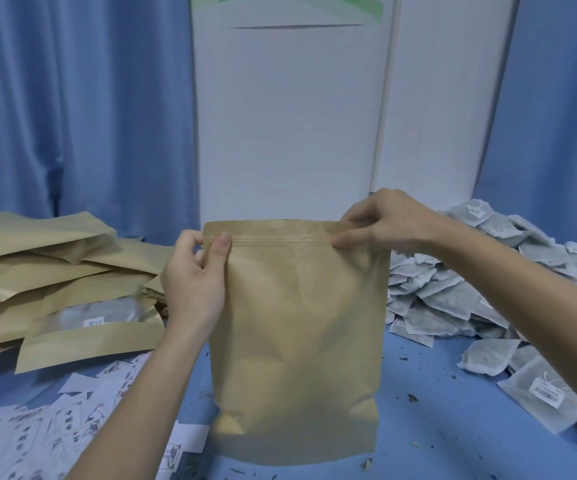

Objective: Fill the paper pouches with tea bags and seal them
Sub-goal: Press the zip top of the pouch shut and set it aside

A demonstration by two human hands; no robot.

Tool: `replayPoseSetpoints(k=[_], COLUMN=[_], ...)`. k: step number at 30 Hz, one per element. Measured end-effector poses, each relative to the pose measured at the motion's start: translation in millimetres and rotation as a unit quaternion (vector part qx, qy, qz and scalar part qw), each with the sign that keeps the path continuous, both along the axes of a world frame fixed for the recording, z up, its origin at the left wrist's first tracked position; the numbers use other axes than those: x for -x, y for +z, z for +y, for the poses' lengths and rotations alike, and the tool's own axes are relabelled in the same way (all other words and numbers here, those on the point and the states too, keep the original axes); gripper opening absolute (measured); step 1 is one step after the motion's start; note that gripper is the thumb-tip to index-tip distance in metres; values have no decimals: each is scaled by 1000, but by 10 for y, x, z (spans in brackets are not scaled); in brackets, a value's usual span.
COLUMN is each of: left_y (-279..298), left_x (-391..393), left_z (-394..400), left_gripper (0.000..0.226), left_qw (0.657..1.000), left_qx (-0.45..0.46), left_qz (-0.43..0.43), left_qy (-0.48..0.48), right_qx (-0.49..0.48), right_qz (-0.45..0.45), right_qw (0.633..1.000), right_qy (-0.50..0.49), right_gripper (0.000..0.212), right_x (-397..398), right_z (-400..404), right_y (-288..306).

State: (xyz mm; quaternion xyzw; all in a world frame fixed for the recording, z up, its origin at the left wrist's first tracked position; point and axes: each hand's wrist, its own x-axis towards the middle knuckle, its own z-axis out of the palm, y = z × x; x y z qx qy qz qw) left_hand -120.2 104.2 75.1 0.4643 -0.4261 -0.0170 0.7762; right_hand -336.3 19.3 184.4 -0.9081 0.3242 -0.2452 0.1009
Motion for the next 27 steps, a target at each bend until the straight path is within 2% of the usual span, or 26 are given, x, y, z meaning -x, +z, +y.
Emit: replayPoseSetpoints(k=[4, 10, 13, 15, 20, 25, 27], left_y=[-10, -25, 3, 24, 30, 50, 62], left_x=[40, 109, 165, 191, 202, 216, 232], left_z=[5, 28, 23, 19, 55, 88, 95], left_gripper=[29, 29, 30, 31, 32, 33, 32], left_qw=[1000, 1000, 1000, 1000, 1000, 1000, 1000], left_qx=[10, 1, -5, -1, -2, -7, -6], left_qz=[1, -8, -12, -14, -15, -23, -21], left_qy=[11, 11, 10, 12, 7, 13, 12], right_qx=[17, 17, -11, -7, -10, -11, 0], right_qz=[54, 39, 79, 92, 44, 59, 33], right_qw=[998, 999, 997, 995, 998, 996, 996], right_qy=[31, 17, 12, 37, 45, 69, 81], right_gripper=[52, 31, 12, 16, 26, 17, 15], right_x=[-106, -135, -195, -280, -360, -408, -476], right_z=[63, -6, 19, 51, 41, 68, 86], right_y=[41, 28, 82, 109, 85, 77, 66])
